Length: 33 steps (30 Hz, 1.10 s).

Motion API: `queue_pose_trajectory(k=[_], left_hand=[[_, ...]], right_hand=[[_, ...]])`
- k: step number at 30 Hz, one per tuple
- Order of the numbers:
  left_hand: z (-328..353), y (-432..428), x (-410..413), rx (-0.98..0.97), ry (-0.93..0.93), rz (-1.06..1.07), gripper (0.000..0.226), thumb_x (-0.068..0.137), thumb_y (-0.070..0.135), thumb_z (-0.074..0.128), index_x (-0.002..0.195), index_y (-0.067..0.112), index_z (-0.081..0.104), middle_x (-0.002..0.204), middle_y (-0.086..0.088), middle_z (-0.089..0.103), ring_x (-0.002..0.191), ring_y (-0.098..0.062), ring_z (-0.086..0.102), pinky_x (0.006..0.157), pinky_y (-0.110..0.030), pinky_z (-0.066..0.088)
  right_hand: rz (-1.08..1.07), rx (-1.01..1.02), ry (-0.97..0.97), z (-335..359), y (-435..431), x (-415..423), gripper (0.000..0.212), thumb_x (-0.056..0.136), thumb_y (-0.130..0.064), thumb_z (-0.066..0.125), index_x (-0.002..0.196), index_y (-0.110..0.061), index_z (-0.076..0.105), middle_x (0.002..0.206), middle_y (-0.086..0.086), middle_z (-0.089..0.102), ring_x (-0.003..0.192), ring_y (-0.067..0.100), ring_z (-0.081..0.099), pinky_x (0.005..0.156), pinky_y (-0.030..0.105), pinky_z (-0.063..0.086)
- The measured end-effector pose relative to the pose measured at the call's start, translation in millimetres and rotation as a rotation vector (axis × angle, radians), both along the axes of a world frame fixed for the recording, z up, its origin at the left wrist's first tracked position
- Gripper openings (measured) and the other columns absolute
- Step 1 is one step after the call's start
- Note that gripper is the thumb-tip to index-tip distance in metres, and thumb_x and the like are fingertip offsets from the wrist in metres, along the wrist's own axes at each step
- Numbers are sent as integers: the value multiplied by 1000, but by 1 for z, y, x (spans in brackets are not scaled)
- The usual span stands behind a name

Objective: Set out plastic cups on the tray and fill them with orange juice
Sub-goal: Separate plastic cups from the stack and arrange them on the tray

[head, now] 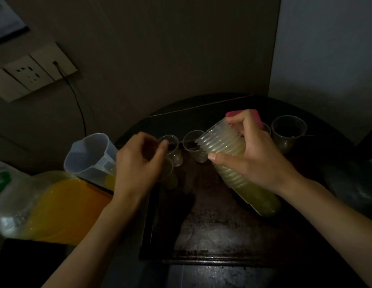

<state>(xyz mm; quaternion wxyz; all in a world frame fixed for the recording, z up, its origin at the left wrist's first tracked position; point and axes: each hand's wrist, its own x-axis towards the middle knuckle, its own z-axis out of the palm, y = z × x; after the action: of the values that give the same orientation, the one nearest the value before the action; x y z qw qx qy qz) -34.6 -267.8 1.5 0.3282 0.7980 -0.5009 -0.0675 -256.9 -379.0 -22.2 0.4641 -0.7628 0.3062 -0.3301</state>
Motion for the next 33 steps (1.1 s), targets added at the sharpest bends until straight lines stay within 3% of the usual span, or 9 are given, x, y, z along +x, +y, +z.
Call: queue_pose_trajectory(k=[2,4,8,12,15,20,24,28,33], left_hand=[[21,-5,-7,-43,232,-57,17,94,47,54,102,33,61,99,9,69,94,-1,68,70,-17,56],[38,-10,-16,15,363,-186,34,89,58,54,105,31,66,102,9,72,97,-3,70,77,-20,56],[53,-18,-36,158,290,-295,54,68,68,63,109,32,68,104,13,72,97,-1,69,83,-30,59],[55,-22,-40,171,361,-248,57,69,67,78,109,28,69,103,9,74,94,-6,71,86,-39,61],[57,-25,-38,206,414,-232,54,66,57,76,112,28,69,104,6,74,94,-9,72,86,-41,61],[58,-30,-38,253,382,-177,50,66,52,80,106,27,64,102,0,71,88,-13,72,80,-38,61],[69,-30,-23,99,398,-46,28,88,36,72,110,27,57,107,-1,67,87,-15,70,67,-26,54],[76,-25,-3,-31,268,44,43,86,38,75,120,23,54,111,0,64,94,-13,67,70,-24,51],[46,-21,-15,201,73,-117,65,69,46,77,124,29,47,104,12,62,87,2,66,68,-15,53]], right_hand=[[17,10,-6,1,1,1,66,76,-42,84,123,-32,39,109,-19,59,100,-11,60,81,16,52],[37,-5,8,1,2,3,68,73,-52,82,122,-35,39,112,-16,61,100,-2,64,83,29,57],[92,-29,44,4,4,5,67,69,-60,80,119,-41,38,115,-19,58,102,-2,61,80,29,55],[109,-46,41,7,5,3,67,70,-57,81,119,-38,40,114,-20,57,101,-3,61,79,26,55],[134,-61,44,9,5,0,66,71,-52,84,120,-36,41,111,-18,59,101,-4,62,77,24,57],[177,-80,111,11,5,0,68,72,-53,84,119,-42,37,113,-20,57,104,-7,57,80,23,55],[138,-84,183,12,-2,-8,68,73,-55,82,120,-45,34,112,-24,51,102,-8,53,80,20,48],[8,-74,146,14,-21,-22,70,71,-57,81,123,-39,37,117,-19,54,103,0,58,84,33,55],[-38,-58,88,13,-30,-31,70,72,-55,81,124,-35,38,113,-13,60,100,4,63,86,40,56]])
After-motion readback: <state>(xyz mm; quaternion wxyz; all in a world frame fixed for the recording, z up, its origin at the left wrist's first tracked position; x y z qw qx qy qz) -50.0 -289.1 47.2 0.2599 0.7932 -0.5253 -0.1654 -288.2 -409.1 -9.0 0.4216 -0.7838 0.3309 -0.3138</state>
